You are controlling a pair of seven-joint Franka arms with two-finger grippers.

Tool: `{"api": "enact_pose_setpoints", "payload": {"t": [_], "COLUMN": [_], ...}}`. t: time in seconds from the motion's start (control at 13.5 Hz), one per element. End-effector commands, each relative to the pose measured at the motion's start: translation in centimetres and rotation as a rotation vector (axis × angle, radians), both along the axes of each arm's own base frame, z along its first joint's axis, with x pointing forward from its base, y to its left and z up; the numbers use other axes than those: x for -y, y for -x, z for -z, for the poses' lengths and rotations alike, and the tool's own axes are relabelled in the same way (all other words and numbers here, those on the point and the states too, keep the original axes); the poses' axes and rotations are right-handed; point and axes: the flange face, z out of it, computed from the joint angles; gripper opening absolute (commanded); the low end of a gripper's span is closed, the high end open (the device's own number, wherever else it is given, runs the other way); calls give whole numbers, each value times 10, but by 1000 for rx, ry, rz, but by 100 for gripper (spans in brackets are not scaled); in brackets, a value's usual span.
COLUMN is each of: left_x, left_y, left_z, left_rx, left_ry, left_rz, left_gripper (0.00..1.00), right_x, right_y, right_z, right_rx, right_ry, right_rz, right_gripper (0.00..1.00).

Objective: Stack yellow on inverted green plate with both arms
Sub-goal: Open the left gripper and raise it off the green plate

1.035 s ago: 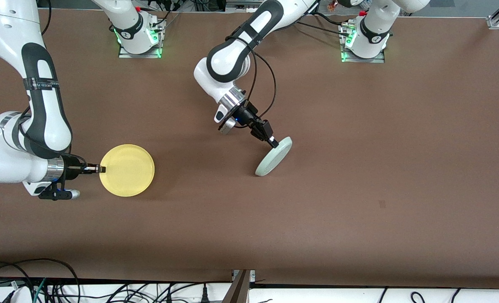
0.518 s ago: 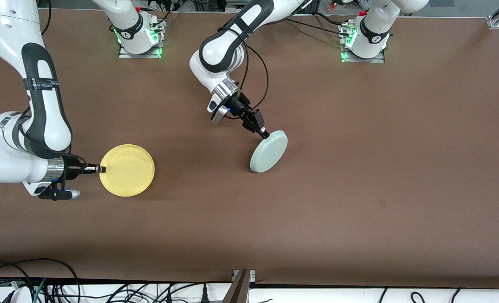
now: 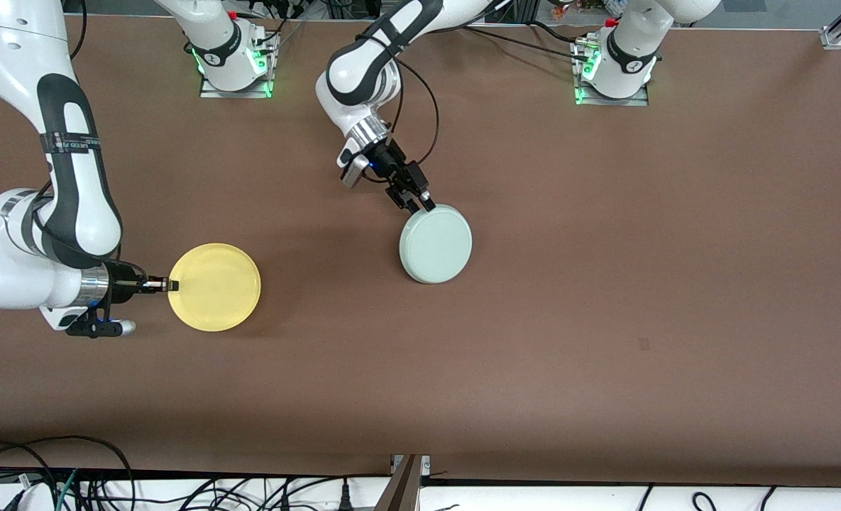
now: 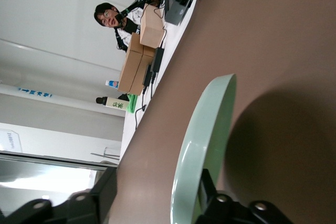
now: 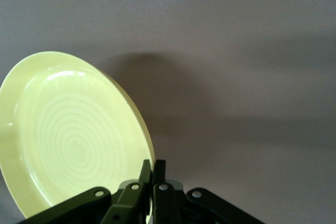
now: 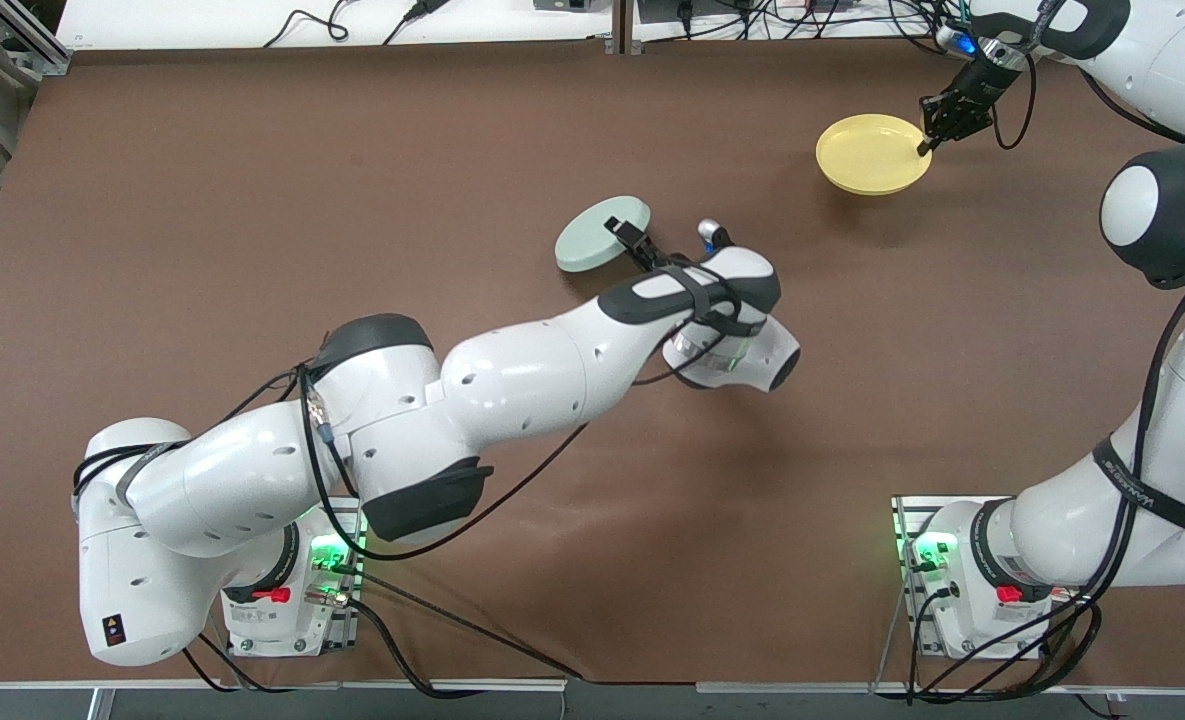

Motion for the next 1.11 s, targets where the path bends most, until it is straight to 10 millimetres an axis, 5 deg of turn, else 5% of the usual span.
{"api": "enact_pose_setpoints", "payload": {"t": [0.0, 0.3, 0.59, 0.74, 1.04], "left_x": [24, 42, 24, 14, -62], "left_y": [24, 19, -37, -75, -181], "left_z": [13, 12, -7, -45, -144], "left_rx": [31, 15, -67, -134, -367], "left_ry": [103, 437, 616, 755, 913], "left_rz": [51, 23, -166, -344, -514], "left_gripper": [100, 100, 100, 100, 100], "right_x": [3, 3, -4, -4, -28], "right_y": [2, 2, 1, 1, 2], "right_z": [-2, -2, -2, -2, -3], "right_rx": [-10, -10, -13, -13, -30], "right_ry": [-5, -5, -5, -6, 4], "right_rz": [4, 3, 6, 6, 36], "right_gripper": [0, 0, 0, 0, 0]}}
